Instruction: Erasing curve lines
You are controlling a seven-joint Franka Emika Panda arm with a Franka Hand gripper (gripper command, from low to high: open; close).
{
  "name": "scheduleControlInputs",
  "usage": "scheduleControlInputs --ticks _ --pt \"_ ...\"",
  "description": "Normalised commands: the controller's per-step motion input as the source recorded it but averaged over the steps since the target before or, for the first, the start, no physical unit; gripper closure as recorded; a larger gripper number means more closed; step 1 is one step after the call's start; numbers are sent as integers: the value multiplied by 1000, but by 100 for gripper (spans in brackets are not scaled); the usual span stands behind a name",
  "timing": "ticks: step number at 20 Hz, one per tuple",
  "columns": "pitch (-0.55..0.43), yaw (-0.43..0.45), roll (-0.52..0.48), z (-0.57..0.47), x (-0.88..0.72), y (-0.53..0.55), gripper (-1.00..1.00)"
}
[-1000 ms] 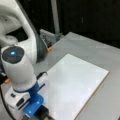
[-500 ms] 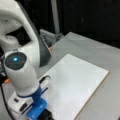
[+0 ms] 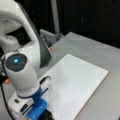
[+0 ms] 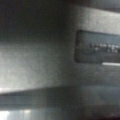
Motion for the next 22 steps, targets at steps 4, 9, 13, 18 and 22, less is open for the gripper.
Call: scheduleControlInputs --ticks 4,9,13,18,22 --pt "-28 -30 185 -21 127 -97 100" --pt "-24 -20 196 -15 99 -74 100" --pt "-26 3 185 -43 82 -69 100" --pt "-38 23 168 -63 75 -96 100" --pt "-67 19 161 -63 92 -113 100"
